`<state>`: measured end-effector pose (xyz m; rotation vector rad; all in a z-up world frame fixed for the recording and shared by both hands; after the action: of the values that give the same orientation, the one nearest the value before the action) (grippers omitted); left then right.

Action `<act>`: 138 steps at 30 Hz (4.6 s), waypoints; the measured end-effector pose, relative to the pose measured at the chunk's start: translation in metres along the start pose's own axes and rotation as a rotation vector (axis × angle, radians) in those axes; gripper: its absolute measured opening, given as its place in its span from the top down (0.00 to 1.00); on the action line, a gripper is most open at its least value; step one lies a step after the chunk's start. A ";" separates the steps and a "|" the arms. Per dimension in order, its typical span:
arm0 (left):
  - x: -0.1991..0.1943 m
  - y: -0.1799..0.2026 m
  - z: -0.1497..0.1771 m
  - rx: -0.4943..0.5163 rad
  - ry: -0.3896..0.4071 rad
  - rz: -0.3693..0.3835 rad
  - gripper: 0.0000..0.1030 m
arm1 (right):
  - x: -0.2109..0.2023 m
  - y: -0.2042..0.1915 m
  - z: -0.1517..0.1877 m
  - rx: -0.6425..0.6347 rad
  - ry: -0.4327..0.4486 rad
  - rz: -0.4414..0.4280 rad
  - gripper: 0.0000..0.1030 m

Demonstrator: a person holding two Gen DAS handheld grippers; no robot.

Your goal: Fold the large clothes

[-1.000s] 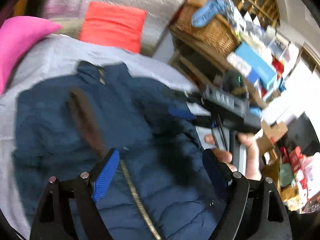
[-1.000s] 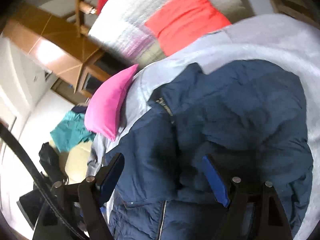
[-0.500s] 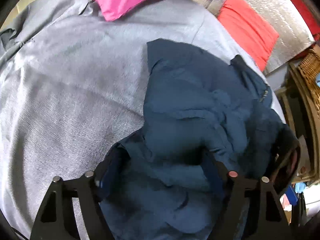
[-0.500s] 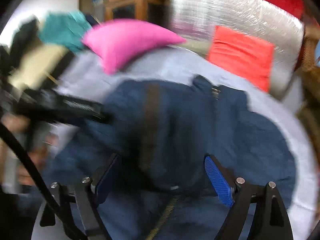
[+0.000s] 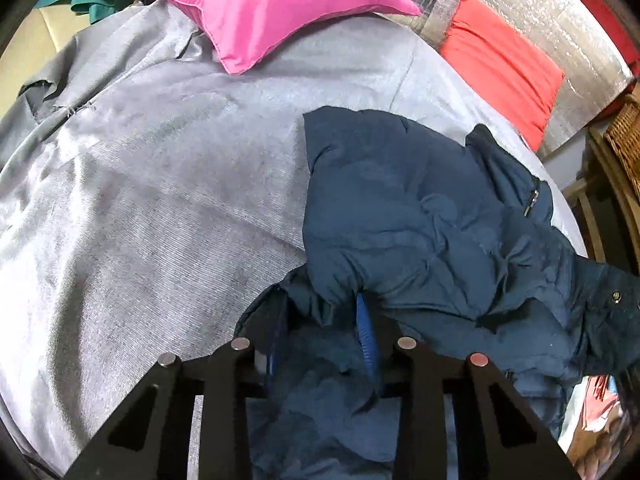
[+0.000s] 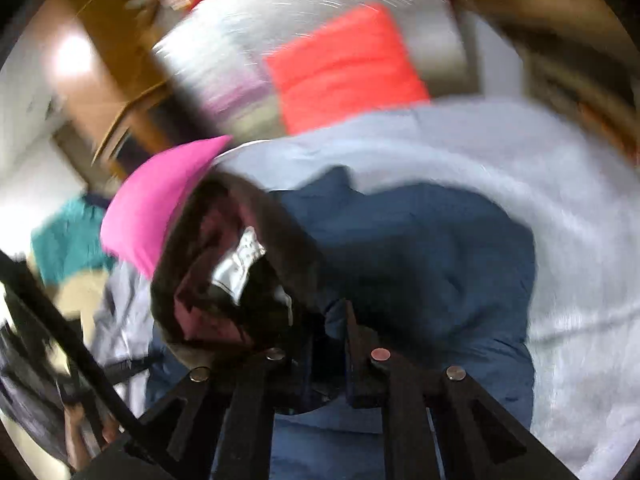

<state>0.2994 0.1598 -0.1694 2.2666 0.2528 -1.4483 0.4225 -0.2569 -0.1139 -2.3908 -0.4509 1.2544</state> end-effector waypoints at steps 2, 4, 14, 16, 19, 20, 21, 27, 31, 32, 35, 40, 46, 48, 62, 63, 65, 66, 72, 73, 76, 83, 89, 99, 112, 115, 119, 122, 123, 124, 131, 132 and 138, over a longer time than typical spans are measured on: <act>0.007 0.005 -0.001 0.008 -0.007 -0.022 0.64 | 0.018 0.037 0.005 0.144 -0.063 -0.064 0.84; 0.010 0.005 -0.001 0.001 -0.021 -0.028 0.63 | 0.037 0.063 0.015 0.274 -0.143 -0.056 0.82; -0.037 0.003 -0.007 -0.059 0.132 0.088 0.31 | -0.044 0.055 0.021 0.287 0.051 -0.133 0.20; -0.030 0.014 -0.004 -0.027 0.108 0.110 0.31 | -0.032 0.041 0.033 0.292 0.005 -0.205 0.21; -0.010 0.032 0.002 0.022 0.055 0.110 0.31 | -0.011 0.021 0.047 0.193 -0.058 -0.090 0.42; -0.003 0.036 0.003 0.037 0.046 0.096 0.31 | -0.005 0.020 0.047 0.164 -0.061 -0.022 0.51; 0.003 0.039 0.005 0.056 0.038 0.066 0.31 | -0.001 0.021 0.046 0.151 -0.065 0.027 0.65; 0.020 0.045 0.007 0.082 0.030 -0.022 0.52 | -0.004 0.052 0.041 0.235 -0.068 0.045 0.96; 0.000 0.041 0.019 -0.014 -0.036 0.203 0.50 | -0.025 0.041 0.048 0.208 -0.049 -0.054 0.92; -0.002 0.042 0.020 -0.024 -0.040 0.232 0.43 | -0.029 0.040 0.049 0.207 -0.040 -0.051 0.74; 0.002 0.053 0.024 -0.002 -0.042 0.236 0.32 | -0.029 0.042 0.059 0.267 -0.024 -0.102 0.22; 0.020 0.069 0.032 0.010 -0.077 0.274 0.32 | 0.001 0.035 0.063 0.318 -0.090 -0.159 0.43; 0.049 0.053 0.010 -0.103 -0.077 0.268 0.44 | 0.021 0.064 0.049 0.437 -0.079 -0.207 0.61; 0.058 0.047 0.003 -0.161 -0.107 0.299 0.62 | 0.024 0.072 0.046 0.444 -0.086 -0.191 0.77; 0.070 0.075 -0.026 -0.102 -0.046 0.258 0.89 | 0.028 0.063 0.037 0.361 -0.073 -0.087 0.90; 0.068 0.079 -0.025 -0.102 -0.044 0.246 0.89 | 0.026 0.063 0.037 0.372 -0.073 -0.094 0.88; 0.062 0.084 -0.025 -0.101 -0.055 0.255 0.79 | 0.015 0.060 0.036 0.353 -0.059 -0.099 0.86; 0.058 0.085 -0.025 -0.094 -0.054 0.259 0.74 | 0.008 0.058 0.035 0.341 -0.053 -0.100 0.79; 0.048 0.072 -0.018 -0.101 -0.053 0.216 0.42 | -0.032 0.054 0.055 0.352 0.015 -0.095 0.21; 0.051 0.072 -0.014 -0.107 -0.061 0.205 0.42 | -0.029 0.055 0.060 0.358 -0.007 -0.103 0.21; 0.059 0.062 -0.006 -0.106 -0.104 0.280 0.42 | -0.008 0.058 0.072 0.406 -0.069 -0.118 0.21; 0.094 0.050 -0.027 -0.231 -0.101 0.394 0.43 | 0.020 0.066 0.048 0.424 -0.059 -0.161 0.40; 0.077 0.049 -0.039 -0.256 -0.060 0.433 0.83 | 0.015 0.071 0.043 0.414 -0.056 -0.149 0.85; 0.079 0.048 -0.025 -0.192 -0.049 0.329 0.73 | 0.025 0.068 0.048 0.336 -0.085 -0.034 0.81; -0.011 0.000 0.037 0.044 0.140 0.036 0.33 | -0.049 0.063 0.082 0.216 -0.031 -0.002 0.28; -0.019 -0.009 0.062 0.063 0.132 0.011 0.33 | -0.061 0.067 0.102 0.223 -0.058 0.021 0.28; -0.029 -0.033 0.093 0.049 0.110 -0.010 0.33 | -0.076 0.067 0.126 0.228 -0.088 0.018 0.28; -0.041 -0.044 0.104 0.029 0.111 0.005 0.33 | -0.094 0.064 0.137 0.223 -0.074 -0.005 0.28; -0.048 -0.045 0.107 0.030 0.123 0.005 0.33 | -0.100 0.062 0.140 0.219 -0.061 -0.011 0.28; -0.059 -0.048 0.111 0.034 0.150 0.014 0.33 | -0.112 0.058 0.143 0.202 -0.032 -0.016 0.28; -0.138 -0.037 0.129 0.092 0.251 0.078 0.30 | -0.179 0.017 0.151 0.116 0.099 -0.037 0.28; -0.143 -0.034 0.130 0.095 0.258 0.083 0.29 | -0.189 0.009 0.150 0.098 0.115 -0.040 0.27; -0.144 -0.026 0.132 0.132 0.264 0.077 0.24 | -0.227 -0.024 0.150 -0.056 0.170 0.039 0.15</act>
<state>0.1188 0.1345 -0.0941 2.5452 0.1514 -1.1573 0.1713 -0.3102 -0.0205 -2.5386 -0.3934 1.0559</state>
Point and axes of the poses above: each gripper's, at about its wrist camera, not at the fingertips, and x roughly the way its jaws point, y to its right, z to its underside, the point moved 4 cm from there along x, roughly the way its jaws point, and after that the axes turned 2 degrees about -y, right-handed, at the moved point
